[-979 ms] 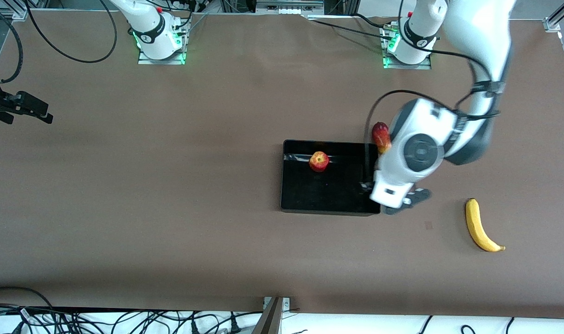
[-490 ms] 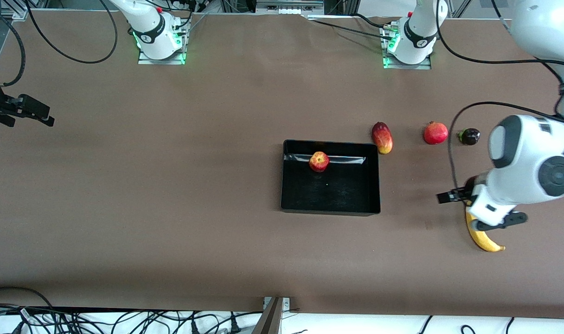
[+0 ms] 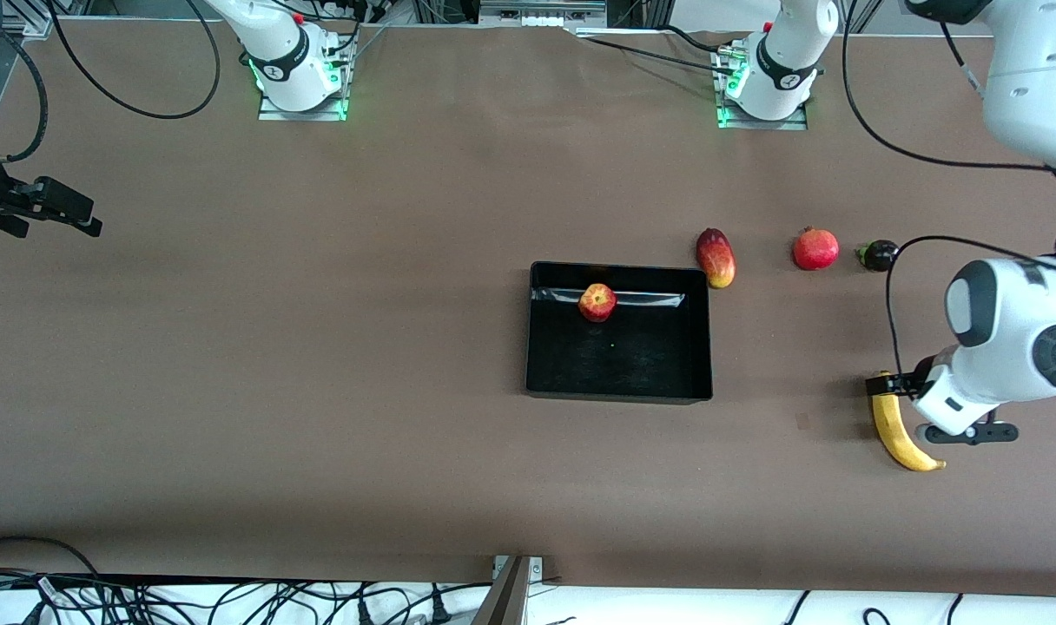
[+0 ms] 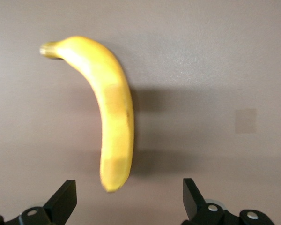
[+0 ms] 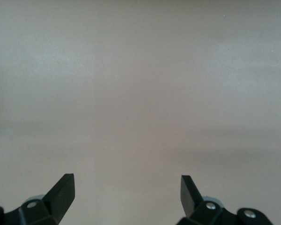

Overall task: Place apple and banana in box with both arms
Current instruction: 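Move the left gripper over the yellow banana and grasp it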

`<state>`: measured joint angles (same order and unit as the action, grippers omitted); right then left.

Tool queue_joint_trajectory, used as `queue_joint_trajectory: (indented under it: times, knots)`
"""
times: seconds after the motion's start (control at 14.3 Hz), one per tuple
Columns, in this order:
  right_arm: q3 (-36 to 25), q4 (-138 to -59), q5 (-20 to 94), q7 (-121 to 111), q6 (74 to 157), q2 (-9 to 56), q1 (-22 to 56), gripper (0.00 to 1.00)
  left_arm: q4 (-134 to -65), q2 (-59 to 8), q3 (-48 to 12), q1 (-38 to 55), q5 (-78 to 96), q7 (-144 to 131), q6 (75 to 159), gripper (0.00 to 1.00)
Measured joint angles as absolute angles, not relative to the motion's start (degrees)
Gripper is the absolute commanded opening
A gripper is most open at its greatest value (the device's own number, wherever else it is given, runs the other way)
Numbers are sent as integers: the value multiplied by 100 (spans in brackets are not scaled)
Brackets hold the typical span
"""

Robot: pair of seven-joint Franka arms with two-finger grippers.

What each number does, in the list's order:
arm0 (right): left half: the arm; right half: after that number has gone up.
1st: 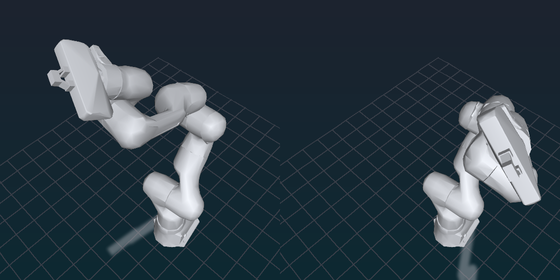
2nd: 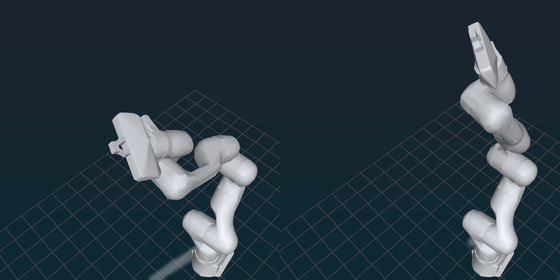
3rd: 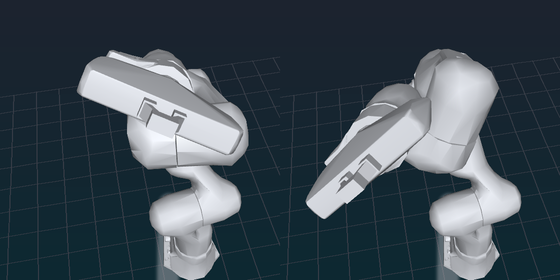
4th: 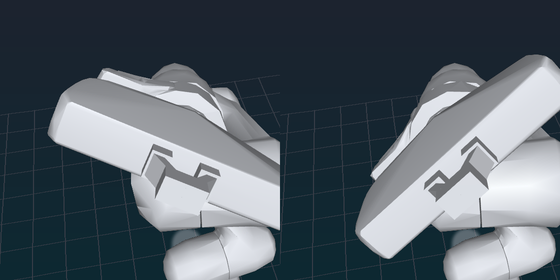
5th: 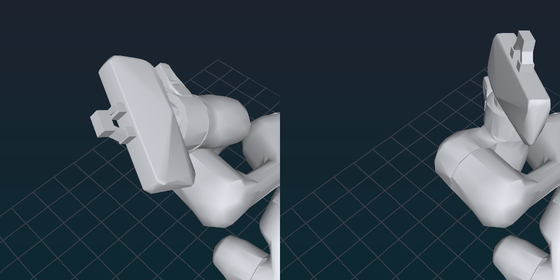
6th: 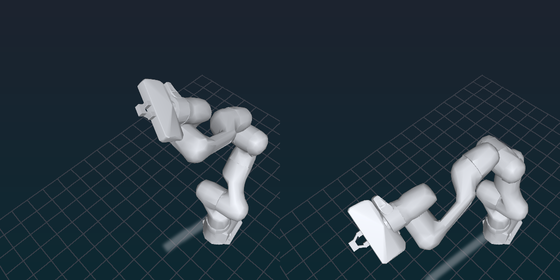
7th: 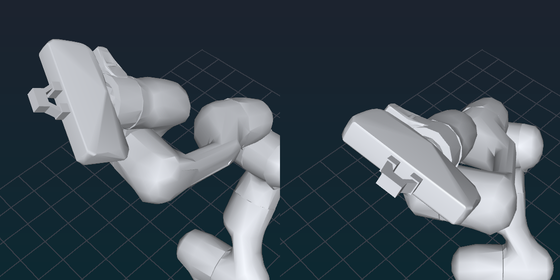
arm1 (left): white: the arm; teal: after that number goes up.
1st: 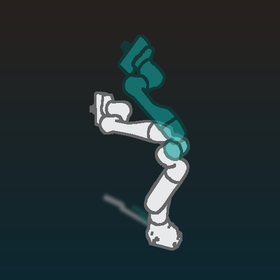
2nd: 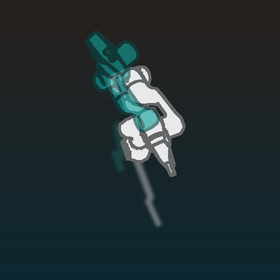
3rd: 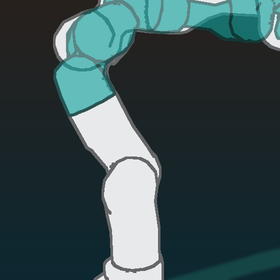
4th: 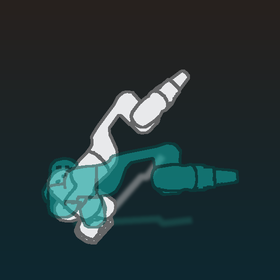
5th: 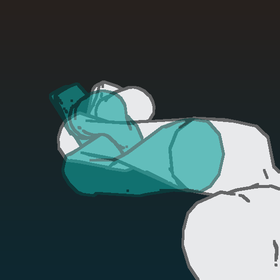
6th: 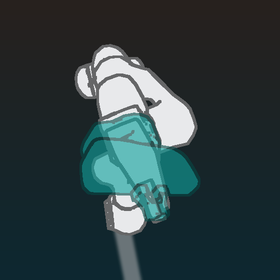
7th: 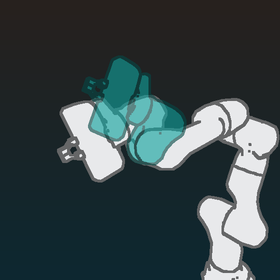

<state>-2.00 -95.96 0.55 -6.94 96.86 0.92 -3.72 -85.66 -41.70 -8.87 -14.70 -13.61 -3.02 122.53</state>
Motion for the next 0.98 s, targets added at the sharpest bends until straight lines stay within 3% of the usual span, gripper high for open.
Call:
queue_joint_trajectory:
  times: [0.49, 0.91, 0.98]
  knots:
    - [-200, -9596, 55, -694, 9693, 92, -372, 100, -8546, -4341, -737, -1480, -1371, -297, 12601, 100]
    - [-200, -9596, 55, -694, 9701, 92, -372, 100, -8553, -4718, -662, -1592, -1371, -298, 13507, 100]
    - [-200, -9596, 55, -694, 9701, 92, -372, 100, -8552, -4787, -661, -1612, -1371, -298, 13606, 76]
